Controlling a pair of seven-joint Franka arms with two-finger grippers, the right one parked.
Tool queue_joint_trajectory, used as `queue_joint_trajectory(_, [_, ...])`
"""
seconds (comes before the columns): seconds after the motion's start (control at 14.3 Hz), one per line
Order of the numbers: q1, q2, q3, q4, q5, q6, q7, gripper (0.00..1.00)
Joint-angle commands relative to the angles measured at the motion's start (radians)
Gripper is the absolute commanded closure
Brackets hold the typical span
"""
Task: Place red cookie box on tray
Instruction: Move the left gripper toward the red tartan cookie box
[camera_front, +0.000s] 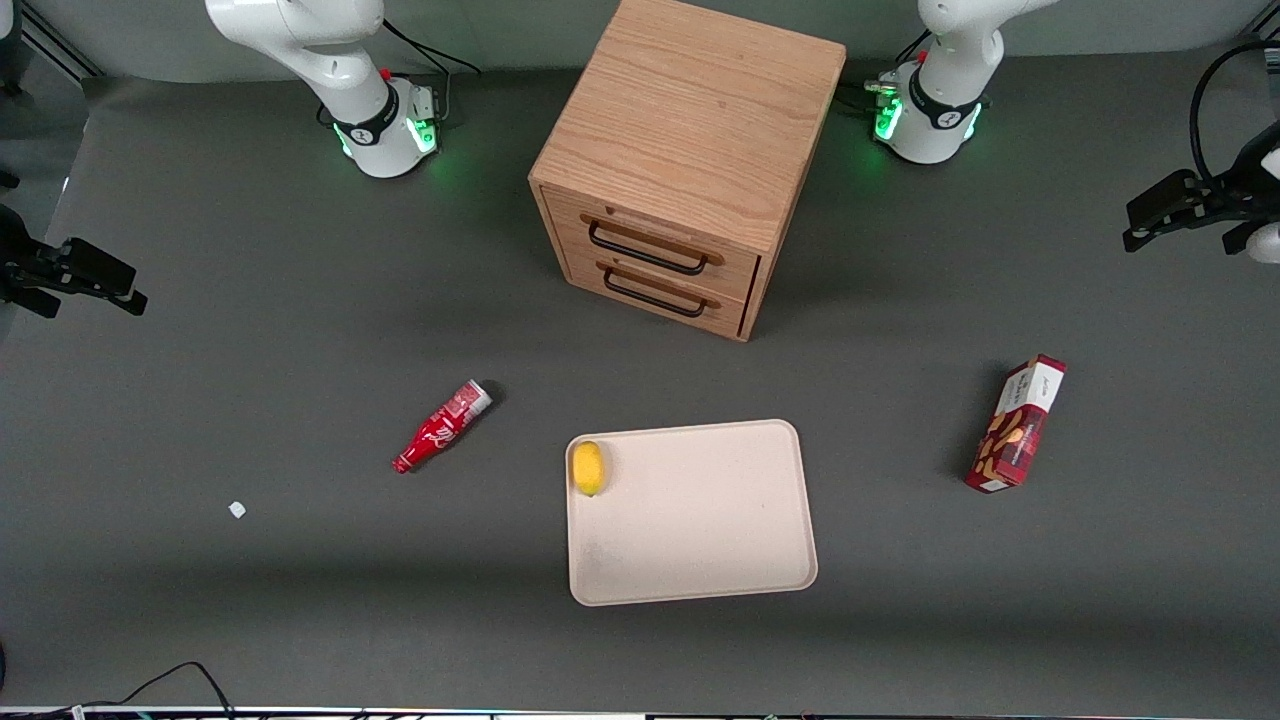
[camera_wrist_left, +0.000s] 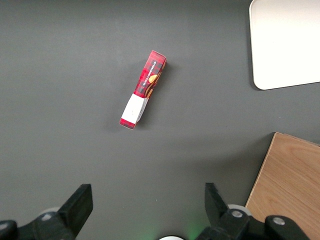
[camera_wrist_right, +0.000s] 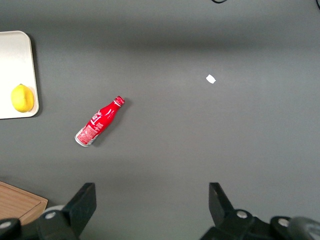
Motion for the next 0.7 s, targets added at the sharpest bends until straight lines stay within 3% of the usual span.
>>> queue_joint_trajectory(0.0, [-0.004,0.008,0.003,0.025,0.002,-0.017,0.013,0.0])
queue_joint_trajectory(0.63, [-0.01,0.066,-0.002,-0.001,0.019,0.006,0.013,0.0])
